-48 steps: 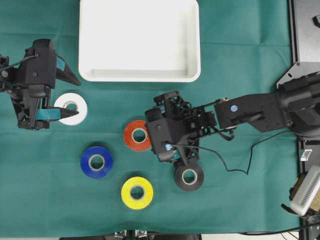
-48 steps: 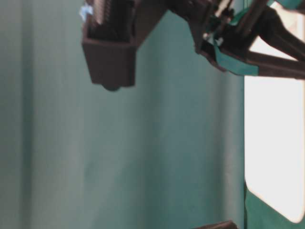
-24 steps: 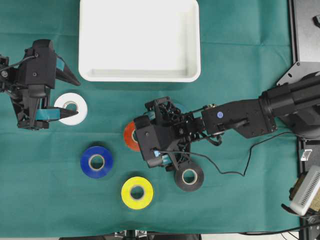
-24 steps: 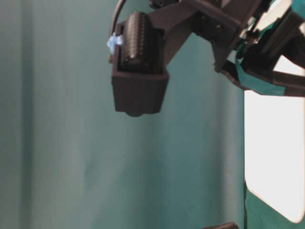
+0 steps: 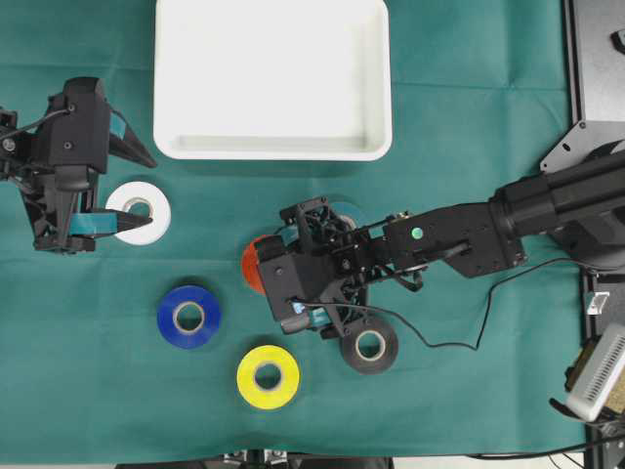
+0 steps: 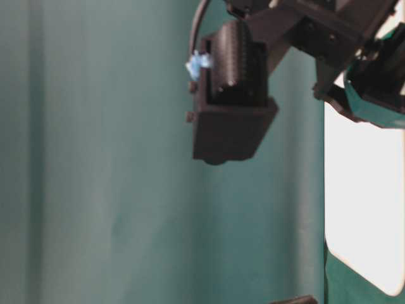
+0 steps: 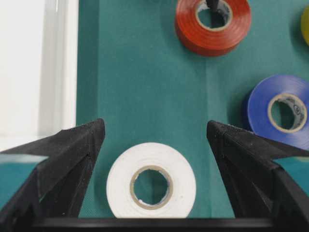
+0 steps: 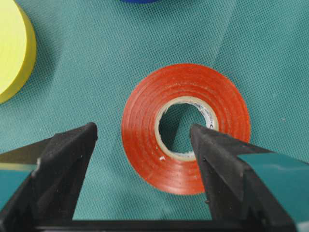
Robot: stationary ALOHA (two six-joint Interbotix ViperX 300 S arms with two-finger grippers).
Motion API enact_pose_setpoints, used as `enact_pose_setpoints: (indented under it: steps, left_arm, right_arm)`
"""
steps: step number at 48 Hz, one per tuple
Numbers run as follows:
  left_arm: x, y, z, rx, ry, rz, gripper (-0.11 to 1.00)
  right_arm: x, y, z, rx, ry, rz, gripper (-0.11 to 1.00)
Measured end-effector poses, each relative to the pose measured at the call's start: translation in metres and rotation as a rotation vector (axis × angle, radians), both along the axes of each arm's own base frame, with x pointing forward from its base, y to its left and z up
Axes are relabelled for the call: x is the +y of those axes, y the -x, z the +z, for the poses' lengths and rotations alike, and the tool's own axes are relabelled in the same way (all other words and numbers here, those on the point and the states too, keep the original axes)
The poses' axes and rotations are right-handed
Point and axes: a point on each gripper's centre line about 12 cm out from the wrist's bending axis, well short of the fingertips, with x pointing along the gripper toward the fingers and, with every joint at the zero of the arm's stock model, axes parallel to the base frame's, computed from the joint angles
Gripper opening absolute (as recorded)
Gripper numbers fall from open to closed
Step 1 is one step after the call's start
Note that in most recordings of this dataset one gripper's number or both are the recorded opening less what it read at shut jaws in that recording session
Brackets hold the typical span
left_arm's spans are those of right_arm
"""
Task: Put the tape alternately from left to right into the white case.
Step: 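Lower the right gripper into the red tape roll's hole and grasp it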
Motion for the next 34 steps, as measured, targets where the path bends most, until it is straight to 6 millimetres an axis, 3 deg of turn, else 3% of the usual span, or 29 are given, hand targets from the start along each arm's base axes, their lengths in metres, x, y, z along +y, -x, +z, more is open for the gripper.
enact_pose_setpoints:
  steps: [19, 34]
  left_arm:
    - [0.0, 0.001, -0.002, 0.006, 0.0, 0.0, 0.64]
    - [0.0, 0.002, -0.002, 0.008, 0.0, 0.0, 0.64]
  right_arm:
    - [0.002, -0.006, -0.013, 0.022, 0.006, 0.0, 0.8]
    - [0.002, -0.006, -0.018, 0.034, 0.008, -0.001, 0.57]
